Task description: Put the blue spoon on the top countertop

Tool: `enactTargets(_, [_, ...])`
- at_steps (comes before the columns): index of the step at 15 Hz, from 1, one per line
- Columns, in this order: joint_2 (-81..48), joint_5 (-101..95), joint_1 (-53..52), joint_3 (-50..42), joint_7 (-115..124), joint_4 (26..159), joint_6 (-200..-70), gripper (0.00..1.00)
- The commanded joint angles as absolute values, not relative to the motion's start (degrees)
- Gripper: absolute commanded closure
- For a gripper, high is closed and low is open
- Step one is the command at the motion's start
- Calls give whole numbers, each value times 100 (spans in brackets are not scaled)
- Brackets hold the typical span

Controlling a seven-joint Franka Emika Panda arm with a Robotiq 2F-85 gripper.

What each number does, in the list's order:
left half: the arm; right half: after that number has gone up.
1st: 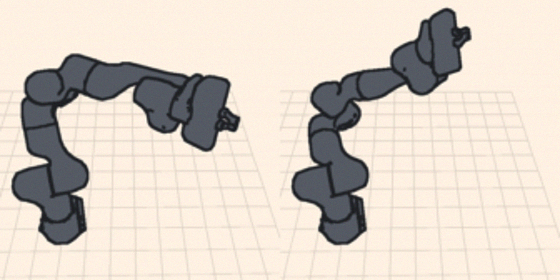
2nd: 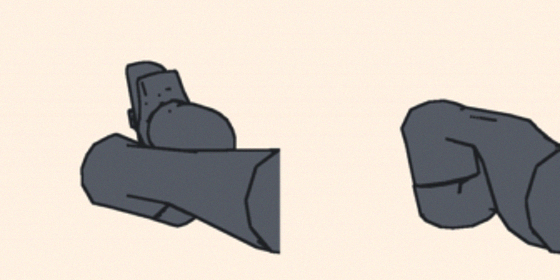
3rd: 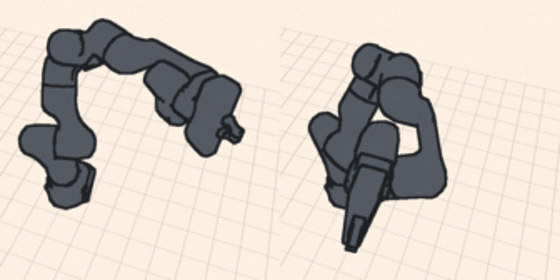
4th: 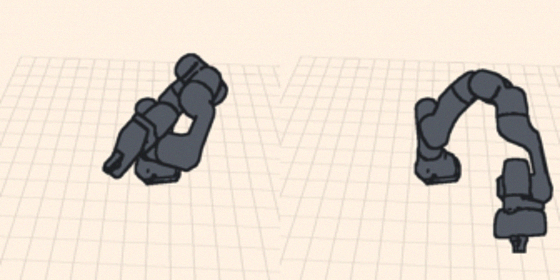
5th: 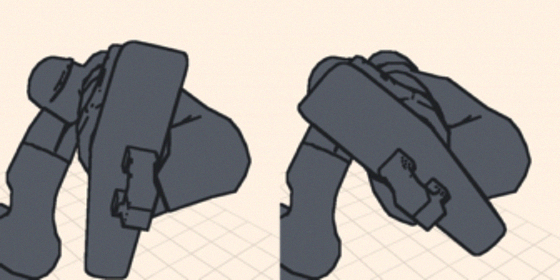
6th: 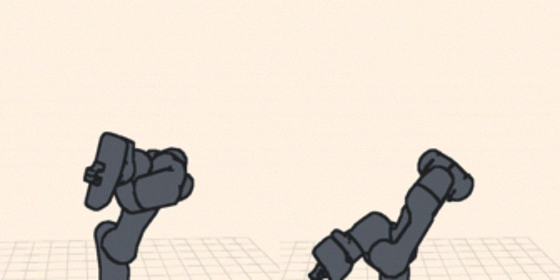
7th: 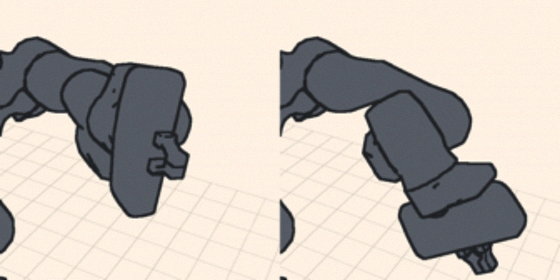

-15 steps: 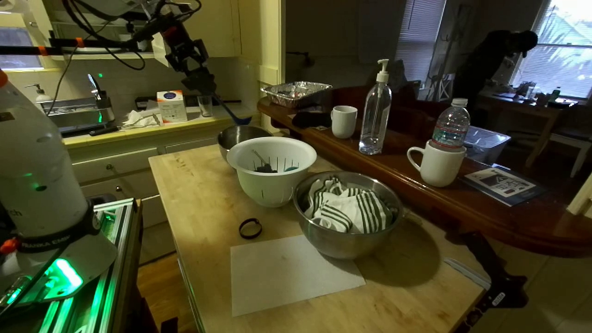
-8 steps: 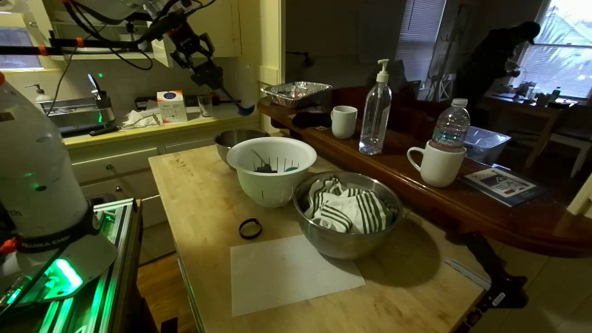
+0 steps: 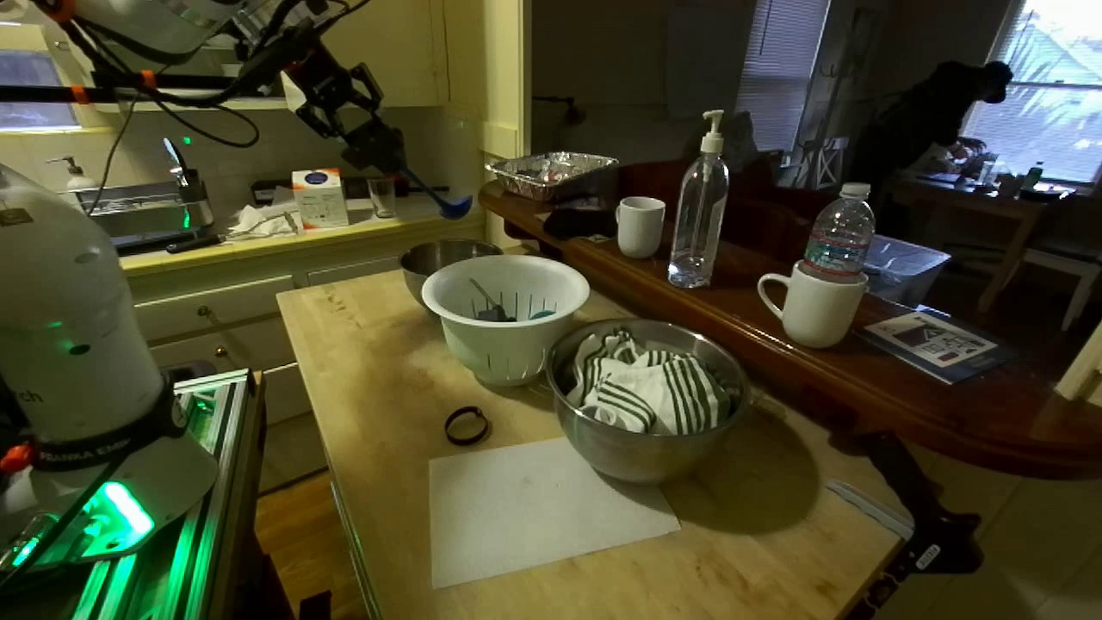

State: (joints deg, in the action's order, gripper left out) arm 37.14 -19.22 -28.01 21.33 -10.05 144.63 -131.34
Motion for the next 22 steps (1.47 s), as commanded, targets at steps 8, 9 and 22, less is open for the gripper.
enactTargets(8, [4927,-1790,-2806,1911,-867,15588,-13135,33])
enactTargets(9, [4993,-1782,-2802,1816,-931,15683,-13137,33])
enactTargets(22, [4981,-2339,-1799,1692,-951,15064,-13639,58])
